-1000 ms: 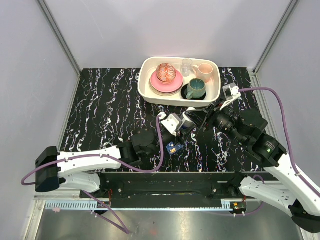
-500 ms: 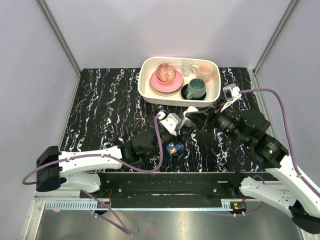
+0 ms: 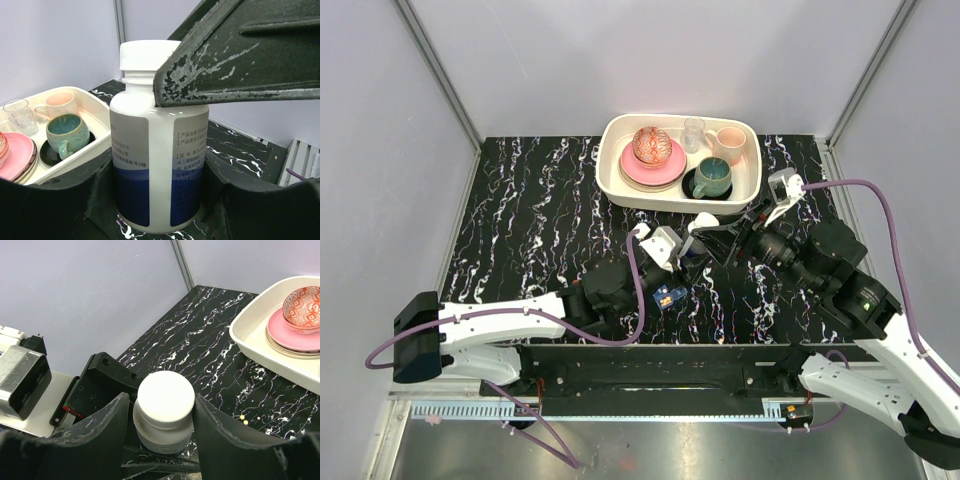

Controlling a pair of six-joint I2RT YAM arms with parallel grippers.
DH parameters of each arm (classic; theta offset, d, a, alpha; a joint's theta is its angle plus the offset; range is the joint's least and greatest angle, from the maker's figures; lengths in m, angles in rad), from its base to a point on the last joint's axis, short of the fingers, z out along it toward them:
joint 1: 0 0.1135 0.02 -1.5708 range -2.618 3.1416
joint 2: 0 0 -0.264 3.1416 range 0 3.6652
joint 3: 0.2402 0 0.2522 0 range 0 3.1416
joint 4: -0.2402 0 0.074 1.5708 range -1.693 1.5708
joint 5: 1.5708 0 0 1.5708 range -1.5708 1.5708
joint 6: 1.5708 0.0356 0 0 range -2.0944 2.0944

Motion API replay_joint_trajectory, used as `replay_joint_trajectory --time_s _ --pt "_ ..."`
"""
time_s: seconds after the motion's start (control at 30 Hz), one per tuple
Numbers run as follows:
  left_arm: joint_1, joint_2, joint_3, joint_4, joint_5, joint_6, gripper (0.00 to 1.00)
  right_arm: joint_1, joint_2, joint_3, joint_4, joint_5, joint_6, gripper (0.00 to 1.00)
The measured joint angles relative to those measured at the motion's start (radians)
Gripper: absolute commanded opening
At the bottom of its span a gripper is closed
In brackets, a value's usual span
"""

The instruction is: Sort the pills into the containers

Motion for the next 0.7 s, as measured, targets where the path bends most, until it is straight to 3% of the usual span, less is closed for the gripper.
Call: replay_joint_trajectory --time_s 0.7 --pt "0.0 0.0 -0.016 0.039 -0.004 -0.003 0.0 0.0 -0.024 0.05 -0.103 -0.074 -0.098 0.62"
